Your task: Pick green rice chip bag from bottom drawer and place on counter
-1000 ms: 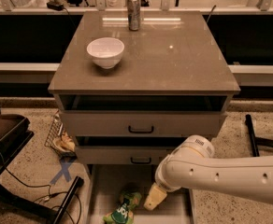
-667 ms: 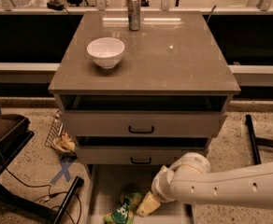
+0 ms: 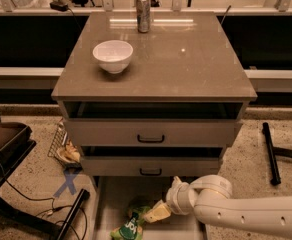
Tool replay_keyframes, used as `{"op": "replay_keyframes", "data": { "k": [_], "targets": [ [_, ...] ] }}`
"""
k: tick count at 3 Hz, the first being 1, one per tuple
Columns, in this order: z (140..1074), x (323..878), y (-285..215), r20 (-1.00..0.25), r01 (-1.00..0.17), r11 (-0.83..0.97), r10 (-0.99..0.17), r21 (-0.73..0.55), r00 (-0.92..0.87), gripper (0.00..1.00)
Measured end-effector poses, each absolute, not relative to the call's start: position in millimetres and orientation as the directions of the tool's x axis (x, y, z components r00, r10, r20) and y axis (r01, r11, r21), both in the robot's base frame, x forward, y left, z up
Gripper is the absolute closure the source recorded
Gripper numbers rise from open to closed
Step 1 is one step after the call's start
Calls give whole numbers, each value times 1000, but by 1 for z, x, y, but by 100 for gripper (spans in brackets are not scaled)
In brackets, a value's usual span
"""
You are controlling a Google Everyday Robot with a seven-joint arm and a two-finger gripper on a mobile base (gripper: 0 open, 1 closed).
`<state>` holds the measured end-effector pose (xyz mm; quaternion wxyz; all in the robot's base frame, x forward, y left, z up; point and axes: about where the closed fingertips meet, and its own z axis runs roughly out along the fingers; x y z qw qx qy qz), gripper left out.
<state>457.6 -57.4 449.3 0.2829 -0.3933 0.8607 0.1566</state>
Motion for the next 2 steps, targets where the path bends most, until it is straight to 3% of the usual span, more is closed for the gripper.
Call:
{"op": "replay_keyframes", "data": {
  "k": [2],
  "targets": [
    [401, 458, -32, -659, -782, 620, -561, 67, -501, 0]
  ]
}}
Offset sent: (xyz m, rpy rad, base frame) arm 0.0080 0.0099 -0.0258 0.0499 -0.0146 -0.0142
